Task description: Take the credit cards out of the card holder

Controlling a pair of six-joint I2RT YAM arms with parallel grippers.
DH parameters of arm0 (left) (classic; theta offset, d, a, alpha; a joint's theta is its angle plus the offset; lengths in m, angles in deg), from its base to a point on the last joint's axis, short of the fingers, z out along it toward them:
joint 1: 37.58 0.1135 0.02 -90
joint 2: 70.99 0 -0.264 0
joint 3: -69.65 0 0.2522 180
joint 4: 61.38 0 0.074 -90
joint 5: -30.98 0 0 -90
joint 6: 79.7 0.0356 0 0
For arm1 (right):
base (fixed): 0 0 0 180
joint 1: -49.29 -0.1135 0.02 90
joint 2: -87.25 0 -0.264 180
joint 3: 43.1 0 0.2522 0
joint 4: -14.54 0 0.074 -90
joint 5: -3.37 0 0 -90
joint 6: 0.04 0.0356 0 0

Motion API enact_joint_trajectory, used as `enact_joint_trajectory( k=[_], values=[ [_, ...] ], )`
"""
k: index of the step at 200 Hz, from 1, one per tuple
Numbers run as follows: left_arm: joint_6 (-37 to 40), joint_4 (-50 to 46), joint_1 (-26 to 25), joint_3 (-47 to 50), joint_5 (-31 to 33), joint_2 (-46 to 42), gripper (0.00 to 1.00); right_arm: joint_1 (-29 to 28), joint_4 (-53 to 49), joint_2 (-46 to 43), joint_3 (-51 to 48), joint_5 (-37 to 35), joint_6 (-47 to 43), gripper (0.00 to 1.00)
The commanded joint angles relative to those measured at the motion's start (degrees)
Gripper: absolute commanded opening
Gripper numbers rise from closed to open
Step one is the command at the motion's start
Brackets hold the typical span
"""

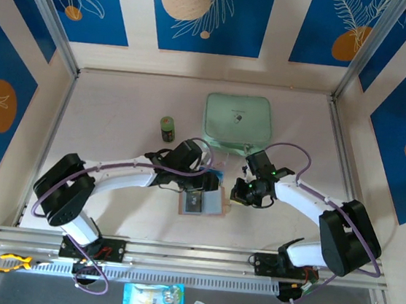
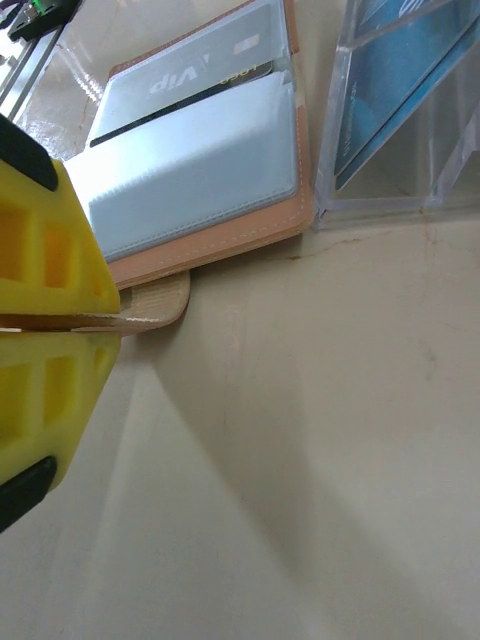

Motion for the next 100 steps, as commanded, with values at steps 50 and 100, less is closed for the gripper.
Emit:
enact_joint_trajectory(
  k=[50, 100],
  values=[
    [2.7, -6.5, 2.0, 4.4, 4.4, -4.7, 0.48, 0.2, -6.4, -4.1, 5.2, 0.7, -0.6, 0.22],
    [1.9, -6.5, 2.7, 8.8, 5.3, -6.0, 0.32, -3.1, -4.7, -3.5, 8.2, 4.6, 1.9, 0.21]
  ],
)
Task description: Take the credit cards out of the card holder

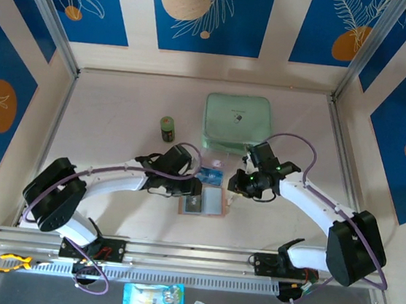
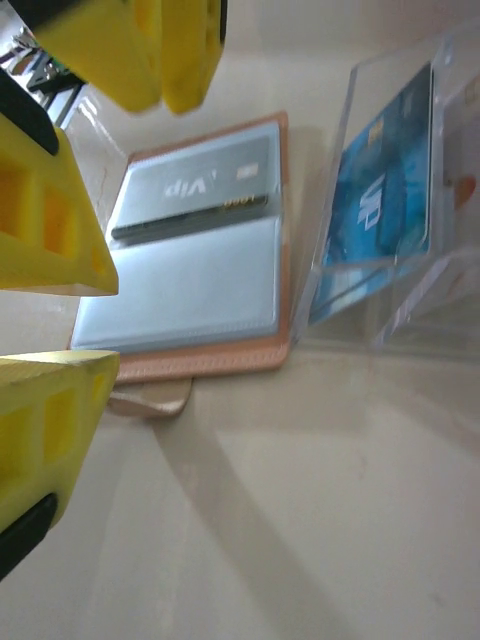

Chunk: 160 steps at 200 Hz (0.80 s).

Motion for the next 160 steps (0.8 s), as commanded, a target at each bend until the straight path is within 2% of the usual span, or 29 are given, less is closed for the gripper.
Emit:
enact_joint_trajectory(
  k=[1, 74, 160],
  values=[
    [0.4, -1.9, 0.7, 2.1, 1.4, -2.0, 0.32, -2.2, -0.2, 0.5, 2.0, 4.2, 2.1, 0.21],
    [-0.3, -0.5, 2.9, 7.2, 1.6, -5.5, 0.18, -11.0, 7.3, 12.4, 6.6, 6.9, 6.3, 0.15],
    [-1.3, 4.1, 4.2, 9.3, -1.6, -4.0, 0.13, -12.6, 8.1, 22.0, 5.9, 2.5, 5.2, 0.11]
  ],
)
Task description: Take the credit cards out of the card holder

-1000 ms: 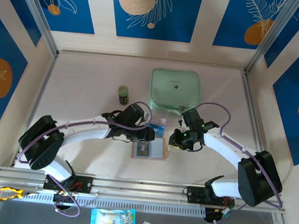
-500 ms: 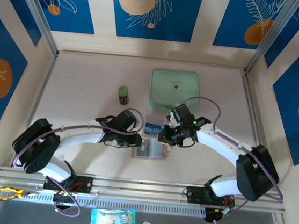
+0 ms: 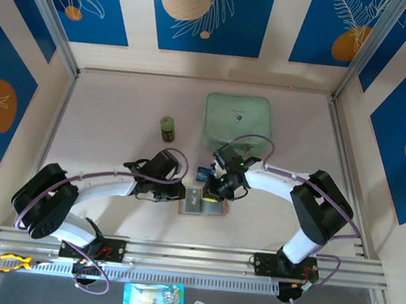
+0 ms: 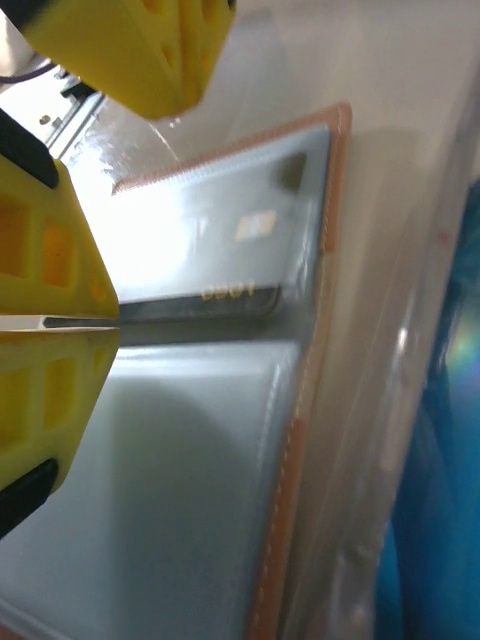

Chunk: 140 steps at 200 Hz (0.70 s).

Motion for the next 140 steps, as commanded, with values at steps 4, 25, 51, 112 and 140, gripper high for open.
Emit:
enact_joint_trajectory(
  k=[4, 25, 51, 112, 140],
  values=[
    [-0.9, 2.3, 0.5, 0.8, -1.8, 0.9, 0.13, -0.4, -0.6, 1.6, -0.6, -1.9, -0.3, 0.11],
    [-1.0, 2.9, 0.5, 0.8, -2.2, 1.3, 0.13, -0.6, -1.4, 2.5, -0.4, -2.6, -0.5, 0.11],
    [-1.2, 3.5, 0.5, 0.6, -2.7, 2.0, 0.13, -1.2, -2.6, 1.6, 0.6, -3.5, -0.6, 0.11],
    [-1.7, 5.1, 0.5, 1.0, -3.7, 3.5, 0.11, -2.6, -2.3, -1.8, 2.2, -3.1, 1.2, 0.14],
    [-2.0, 6.3, 0.3, 1.3, -4.3, 4.1, 0.1, -3.3, -0.6, -2.5, 1.5, -2.9, 2.7, 0.18]
  ],
)
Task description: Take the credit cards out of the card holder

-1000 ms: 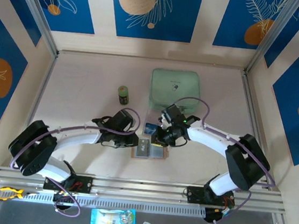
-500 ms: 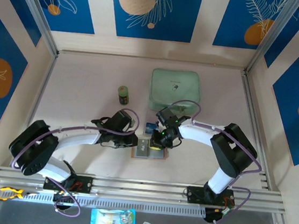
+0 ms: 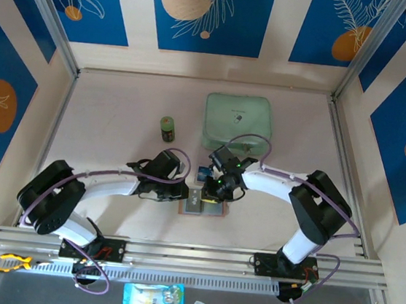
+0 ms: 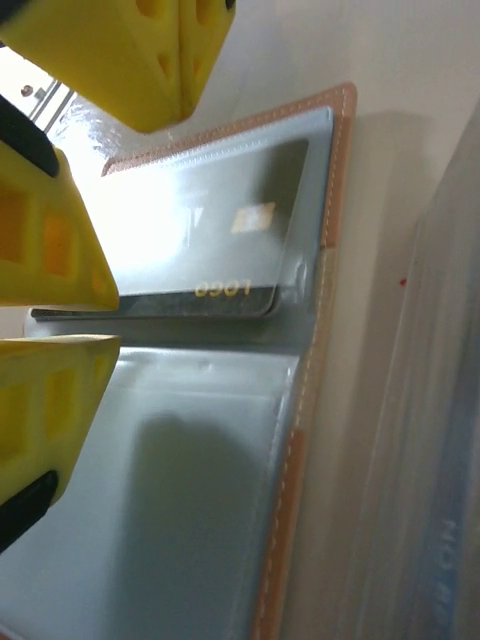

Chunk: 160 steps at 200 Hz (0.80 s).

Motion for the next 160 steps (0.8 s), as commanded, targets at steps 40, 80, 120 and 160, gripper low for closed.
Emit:
enact_joint_trajectory(
  k=[40, 80, 120, 160],
  values=[
    [-0.7, 1.7, 0.3, 1.7, -1.5, 2.3, 0.09, -1.4, 2.8, -1.2, -0.2, 1.0, 3.1, 0.26],
    [-0.4, 1.1, 0.3, 1.9, -1.2, 3.1, 0.09, -1.8, 4.0, 0.2, -0.2, 1.6, 3.3, 0.28],
    [-0.3, 0.7, 0.2, 1.9, -1.0, 3.6, 0.09, -2.0, 4.7, 1.3, -0.2, 2.0, 3.3, 0.27],
    [-0.3, 0.4, 0.3, 2.2, -0.9, 3.4, 0.09, -2.1, 4.9, 2.4, 0.1, 2.3, 3.2, 0.27]
  ],
)
